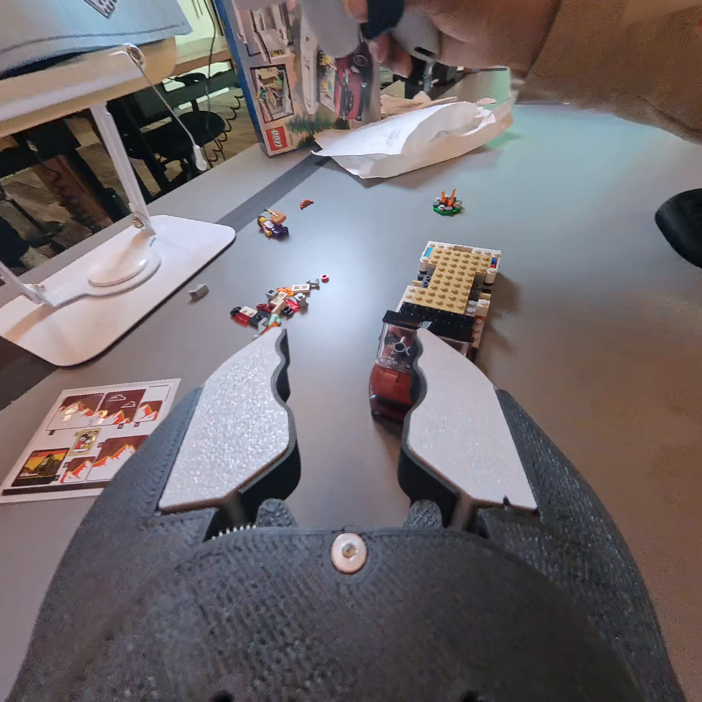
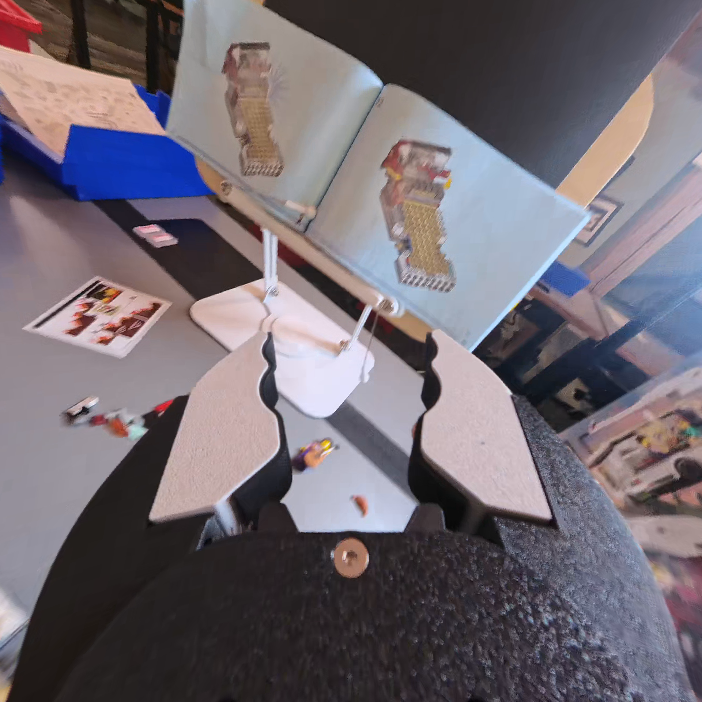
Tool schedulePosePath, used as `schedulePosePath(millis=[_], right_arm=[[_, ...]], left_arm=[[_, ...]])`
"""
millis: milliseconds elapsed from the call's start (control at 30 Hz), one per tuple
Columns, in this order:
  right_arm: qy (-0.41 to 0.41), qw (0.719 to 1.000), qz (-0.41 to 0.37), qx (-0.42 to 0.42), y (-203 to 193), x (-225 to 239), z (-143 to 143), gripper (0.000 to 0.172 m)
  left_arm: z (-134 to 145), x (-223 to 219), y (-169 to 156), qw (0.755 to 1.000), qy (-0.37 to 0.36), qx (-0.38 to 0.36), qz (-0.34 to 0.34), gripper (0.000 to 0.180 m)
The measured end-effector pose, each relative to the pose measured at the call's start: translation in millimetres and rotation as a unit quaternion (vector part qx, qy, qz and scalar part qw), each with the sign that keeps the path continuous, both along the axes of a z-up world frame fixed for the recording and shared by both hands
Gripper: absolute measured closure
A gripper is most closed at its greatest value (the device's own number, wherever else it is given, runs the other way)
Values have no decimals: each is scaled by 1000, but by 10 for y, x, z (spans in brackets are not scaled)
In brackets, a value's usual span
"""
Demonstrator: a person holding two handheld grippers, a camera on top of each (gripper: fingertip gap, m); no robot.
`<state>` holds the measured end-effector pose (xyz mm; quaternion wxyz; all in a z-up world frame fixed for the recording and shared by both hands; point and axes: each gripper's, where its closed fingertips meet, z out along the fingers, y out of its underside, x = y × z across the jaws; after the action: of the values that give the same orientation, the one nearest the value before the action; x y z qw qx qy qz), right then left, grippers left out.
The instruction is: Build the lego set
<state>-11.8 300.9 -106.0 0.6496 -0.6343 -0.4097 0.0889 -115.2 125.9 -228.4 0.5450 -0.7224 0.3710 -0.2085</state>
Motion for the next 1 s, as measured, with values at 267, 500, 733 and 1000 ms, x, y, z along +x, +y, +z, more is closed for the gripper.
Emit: schedulePosePath(millis=[267,500,733,1000], right_arm=[[-23,998,-33,47,1085,-156,402,76],[-33,996,-60,55,1376,-209,420,71],[-44,996,-56,53,1462,-229,349,71],[-35,995,-65,60,1475,-203,352,77]], left_arm=[[371,-219,475,989,53,82,110,131],[1017,-418,1708,953,156,122,227,130],[968,-590,2478,922,287,128,224,154],[1232,-759,2415,959,39,107,261,177]])
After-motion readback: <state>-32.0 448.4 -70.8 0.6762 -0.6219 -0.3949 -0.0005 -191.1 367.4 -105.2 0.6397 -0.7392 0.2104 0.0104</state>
